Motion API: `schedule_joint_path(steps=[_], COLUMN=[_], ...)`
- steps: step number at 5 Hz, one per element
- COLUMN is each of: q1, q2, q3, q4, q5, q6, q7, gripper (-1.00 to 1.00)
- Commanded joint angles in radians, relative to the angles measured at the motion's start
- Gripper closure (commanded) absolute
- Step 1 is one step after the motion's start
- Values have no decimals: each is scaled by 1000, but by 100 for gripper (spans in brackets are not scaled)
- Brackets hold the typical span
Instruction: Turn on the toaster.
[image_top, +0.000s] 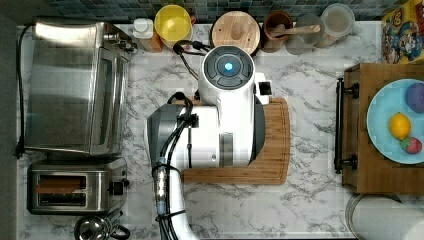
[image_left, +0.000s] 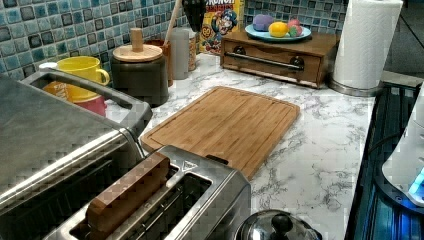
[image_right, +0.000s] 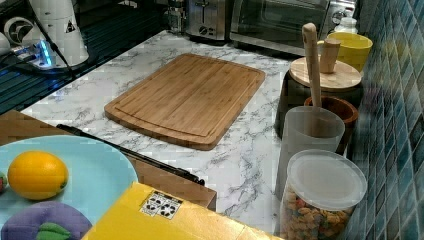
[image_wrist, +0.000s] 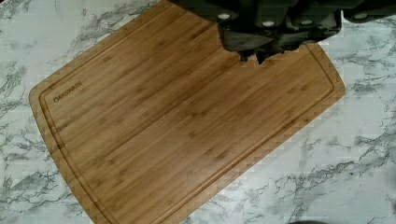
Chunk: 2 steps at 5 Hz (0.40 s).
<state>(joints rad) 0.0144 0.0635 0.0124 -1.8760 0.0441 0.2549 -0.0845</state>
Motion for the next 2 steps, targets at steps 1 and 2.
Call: schedule_joint_path(steps=[1, 2], q1=[0, 22], q2=[0, -7], q3=[1, 24], q4=[0, -36], q5=[2, 37], q6=[3, 54], q7=[-19, -85], gripper=[100, 100])
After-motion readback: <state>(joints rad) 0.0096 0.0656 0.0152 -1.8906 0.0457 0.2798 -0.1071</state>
